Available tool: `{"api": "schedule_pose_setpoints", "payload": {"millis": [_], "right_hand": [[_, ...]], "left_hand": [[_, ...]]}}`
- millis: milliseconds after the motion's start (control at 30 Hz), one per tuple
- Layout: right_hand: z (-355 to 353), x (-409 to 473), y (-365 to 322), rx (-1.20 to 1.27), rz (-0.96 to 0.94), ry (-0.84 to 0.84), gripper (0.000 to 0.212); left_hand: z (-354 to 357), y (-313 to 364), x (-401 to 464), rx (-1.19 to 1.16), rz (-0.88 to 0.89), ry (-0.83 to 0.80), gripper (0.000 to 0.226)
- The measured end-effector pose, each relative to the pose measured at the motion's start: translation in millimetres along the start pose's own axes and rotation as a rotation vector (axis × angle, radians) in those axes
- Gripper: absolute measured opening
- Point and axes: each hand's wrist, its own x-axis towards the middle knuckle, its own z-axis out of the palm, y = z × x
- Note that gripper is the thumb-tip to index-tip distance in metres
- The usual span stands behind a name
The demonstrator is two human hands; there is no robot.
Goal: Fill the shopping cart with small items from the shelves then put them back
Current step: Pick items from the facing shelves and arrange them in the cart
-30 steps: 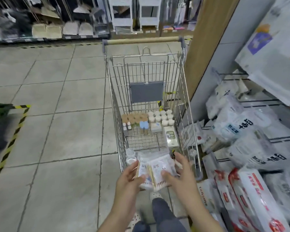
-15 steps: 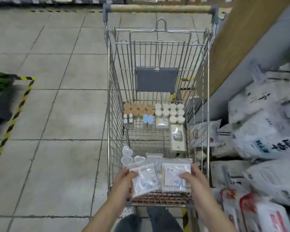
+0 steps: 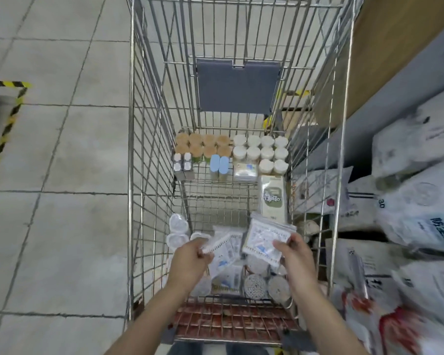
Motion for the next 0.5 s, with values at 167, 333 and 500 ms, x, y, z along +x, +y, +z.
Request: {"api": "schedule_pose_setpoints", "payload": {"millis": [167,333,500], "right_hand": [[-2,13,7,-0.016,-0.014,0.001,0.02],[-3,20,14,-0.002,-0.003,0.009,0.022],[-2,31,21,0.035,0.001,0.063,0.026]], "left_hand": [[31,8,23,0.39,0.082,-0.097,0.04],[52,3,28,0.698,0.104,-0.243,0.037],[66,-6,28,0.718,0.125,-0.319,0.038]]}}
